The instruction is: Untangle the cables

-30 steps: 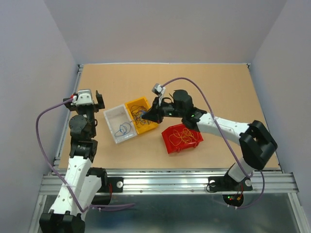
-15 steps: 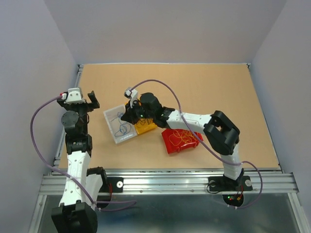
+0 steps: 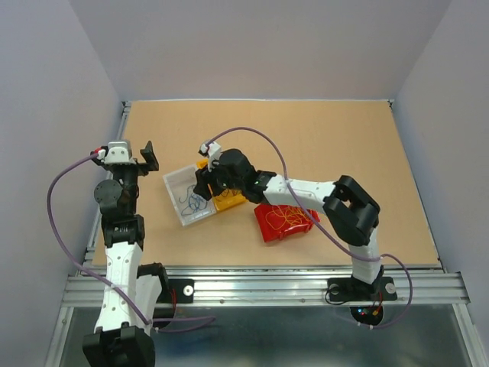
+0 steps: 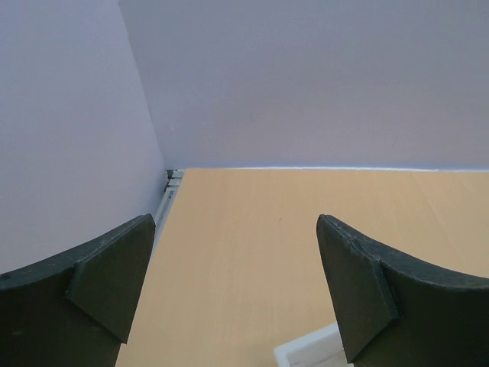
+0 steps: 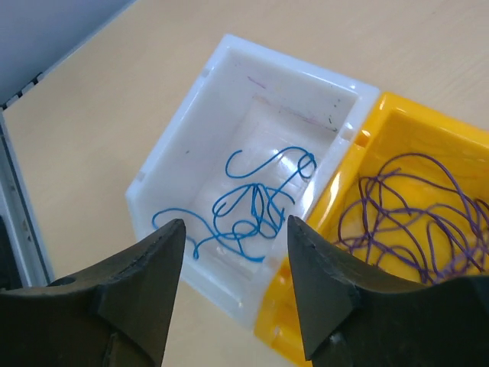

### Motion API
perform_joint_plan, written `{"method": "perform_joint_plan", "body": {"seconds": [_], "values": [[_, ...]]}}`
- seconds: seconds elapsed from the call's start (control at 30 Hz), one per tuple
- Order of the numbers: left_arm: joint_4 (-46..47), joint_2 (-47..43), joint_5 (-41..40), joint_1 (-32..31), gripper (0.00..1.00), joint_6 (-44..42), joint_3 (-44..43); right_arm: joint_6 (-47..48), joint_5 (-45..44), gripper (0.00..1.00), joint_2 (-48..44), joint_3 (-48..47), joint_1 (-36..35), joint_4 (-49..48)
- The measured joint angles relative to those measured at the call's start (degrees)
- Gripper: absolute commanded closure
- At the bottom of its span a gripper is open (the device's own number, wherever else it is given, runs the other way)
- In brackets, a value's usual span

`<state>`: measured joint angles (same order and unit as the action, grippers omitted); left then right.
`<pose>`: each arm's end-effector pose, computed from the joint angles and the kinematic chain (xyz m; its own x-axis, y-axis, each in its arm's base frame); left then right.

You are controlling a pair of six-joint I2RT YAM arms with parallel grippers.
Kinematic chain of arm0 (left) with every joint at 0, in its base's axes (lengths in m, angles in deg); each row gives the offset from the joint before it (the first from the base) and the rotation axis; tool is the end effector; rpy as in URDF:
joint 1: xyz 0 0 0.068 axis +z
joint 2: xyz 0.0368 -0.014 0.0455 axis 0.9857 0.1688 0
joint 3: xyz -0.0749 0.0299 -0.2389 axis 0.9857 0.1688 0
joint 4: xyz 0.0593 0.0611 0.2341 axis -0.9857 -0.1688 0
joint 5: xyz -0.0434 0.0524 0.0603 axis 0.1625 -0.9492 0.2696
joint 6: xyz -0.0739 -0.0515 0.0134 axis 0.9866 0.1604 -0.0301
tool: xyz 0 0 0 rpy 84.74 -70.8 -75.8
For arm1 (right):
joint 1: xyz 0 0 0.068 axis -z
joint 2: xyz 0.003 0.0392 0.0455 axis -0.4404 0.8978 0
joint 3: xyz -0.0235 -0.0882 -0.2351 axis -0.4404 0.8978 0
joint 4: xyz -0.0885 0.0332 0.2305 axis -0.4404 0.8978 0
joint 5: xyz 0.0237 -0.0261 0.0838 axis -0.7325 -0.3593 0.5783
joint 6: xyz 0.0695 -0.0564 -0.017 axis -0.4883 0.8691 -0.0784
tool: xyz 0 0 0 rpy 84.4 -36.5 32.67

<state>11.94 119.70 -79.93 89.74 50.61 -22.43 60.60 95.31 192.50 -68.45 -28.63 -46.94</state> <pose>0.2160 0.0241 0.3424 0.3388 0.1372 -0.9308 -0.0569 0.9905 0.1253 0.2755 0.4165 0.1959 -0.3956 -0.2210 -0.8914 -0.8404 0.4785 0.2543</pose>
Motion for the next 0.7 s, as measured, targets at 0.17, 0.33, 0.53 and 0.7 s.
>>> {"method": "perform_joint_plan", "body": {"seconds": [0.17,0.33,0.53,0.7], "values": [[0.13,0.0,2.93,0.0,0.01,-0.5,0.0,0.7,-4.96,0.36,-12.96,9.18,-0.5,0.48],[0.26,1.79,11.17,0.02,0.01,-1.33,0.0,-0.5,-18.12,0.26,-27.67,20.17,-0.9,-0.59],[-1.14,5.75,20.74,-1.73,0.02,-3.45,0.0,-1.57,-31.17,0.14,-44.39,35.91,0.02,0.92],[-1.14,5.7,23.23,-4.31,0.02,-5.35,0.02,-2.95,-36.87,0.08,-53.64,41.24,0.68,5.7]]}}
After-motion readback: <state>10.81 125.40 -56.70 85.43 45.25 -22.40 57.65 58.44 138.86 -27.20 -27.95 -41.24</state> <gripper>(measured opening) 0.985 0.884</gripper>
